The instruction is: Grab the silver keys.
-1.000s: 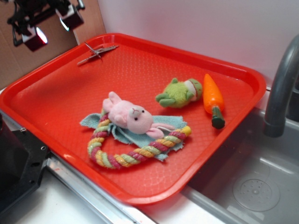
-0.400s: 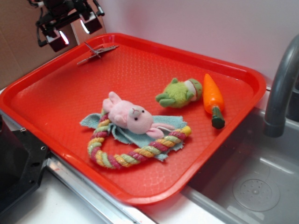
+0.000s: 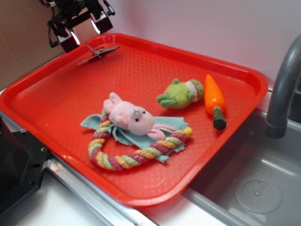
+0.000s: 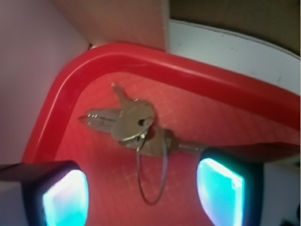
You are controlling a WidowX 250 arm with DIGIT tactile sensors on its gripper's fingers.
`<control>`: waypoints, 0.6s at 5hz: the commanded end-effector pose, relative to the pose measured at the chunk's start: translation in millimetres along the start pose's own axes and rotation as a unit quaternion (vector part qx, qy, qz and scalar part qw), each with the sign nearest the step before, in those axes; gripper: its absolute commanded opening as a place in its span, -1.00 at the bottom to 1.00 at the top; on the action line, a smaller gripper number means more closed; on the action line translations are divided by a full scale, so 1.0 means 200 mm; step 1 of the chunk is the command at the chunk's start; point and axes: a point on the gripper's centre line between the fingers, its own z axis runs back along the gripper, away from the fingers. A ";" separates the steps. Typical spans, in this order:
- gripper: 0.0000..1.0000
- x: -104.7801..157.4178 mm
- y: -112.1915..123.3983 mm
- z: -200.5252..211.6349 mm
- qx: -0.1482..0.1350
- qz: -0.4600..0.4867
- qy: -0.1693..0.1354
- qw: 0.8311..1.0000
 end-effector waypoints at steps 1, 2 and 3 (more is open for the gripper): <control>1.00 0.01 0.00 0.19 -0.039 -0.010 -0.033 0.999; 1.00 0.03 0.01 0.14 -0.030 -0.011 -0.030 0.999; 1.00 0.04 0.05 0.08 -0.015 -0.011 -0.031 0.999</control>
